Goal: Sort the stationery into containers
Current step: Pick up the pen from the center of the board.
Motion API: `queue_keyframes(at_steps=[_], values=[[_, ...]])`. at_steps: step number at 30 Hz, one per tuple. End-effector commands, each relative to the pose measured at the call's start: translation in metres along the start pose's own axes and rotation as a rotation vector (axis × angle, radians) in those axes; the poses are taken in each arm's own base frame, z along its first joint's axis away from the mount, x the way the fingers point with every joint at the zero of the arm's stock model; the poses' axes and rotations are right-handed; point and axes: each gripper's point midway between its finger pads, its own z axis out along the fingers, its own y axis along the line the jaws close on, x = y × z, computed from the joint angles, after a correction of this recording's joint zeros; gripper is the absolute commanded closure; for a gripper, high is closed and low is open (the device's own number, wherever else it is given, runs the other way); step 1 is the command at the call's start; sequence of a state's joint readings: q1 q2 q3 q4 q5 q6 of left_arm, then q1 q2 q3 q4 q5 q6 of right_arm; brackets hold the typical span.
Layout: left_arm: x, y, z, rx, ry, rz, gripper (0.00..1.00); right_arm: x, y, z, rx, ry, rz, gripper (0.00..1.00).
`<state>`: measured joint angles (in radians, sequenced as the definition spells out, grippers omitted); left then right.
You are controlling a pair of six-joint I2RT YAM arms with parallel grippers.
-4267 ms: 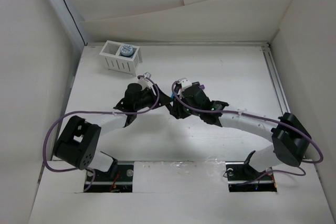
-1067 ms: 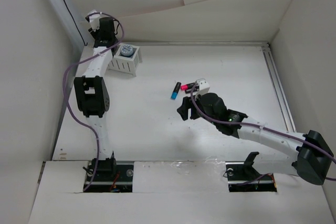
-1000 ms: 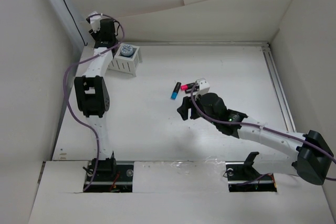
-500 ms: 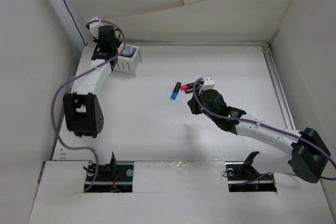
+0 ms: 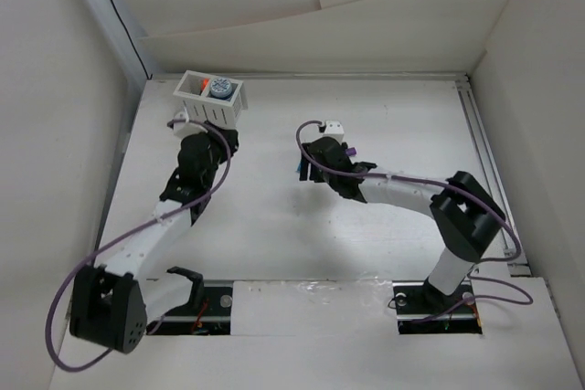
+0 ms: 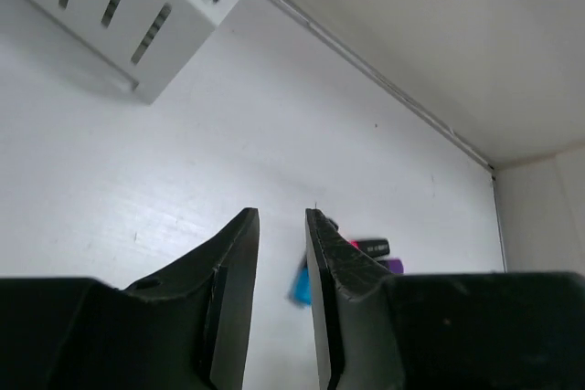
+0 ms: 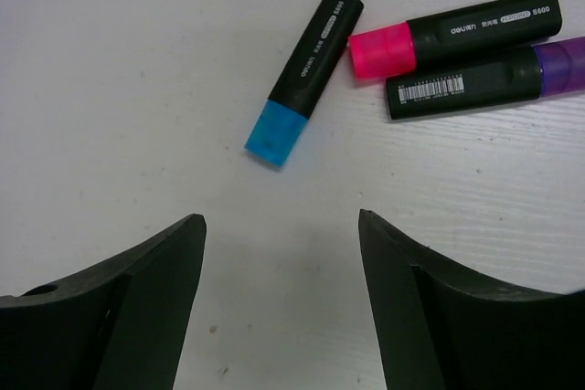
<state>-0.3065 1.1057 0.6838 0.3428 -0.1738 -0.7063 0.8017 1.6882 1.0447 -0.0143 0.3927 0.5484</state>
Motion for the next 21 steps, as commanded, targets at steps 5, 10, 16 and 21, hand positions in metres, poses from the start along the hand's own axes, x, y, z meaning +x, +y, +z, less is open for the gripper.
queue_keyframes(at_steps=[5,10,16,21], values=[[-0.006,-0.008,-0.061,0.167,-0.055,-0.044,0.75,-0.008,0.009,0.048,0.062,-0.04,0.064,0.29],[0.023,0.009,-0.069,0.175,0.015,-0.024,0.72,-0.008,0.022,0.069,0.047,-0.037,0.066,0.32],[0.039,0.008,-0.069,0.215,0.061,-0.01,0.72,-0.002,0.024,0.085,0.071,-0.021,0.077,0.44],[0.042,0.012,-0.07,0.217,0.058,0.008,0.72,0.009,0.019,0.09,0.1,0.0,0.095,0.52]])
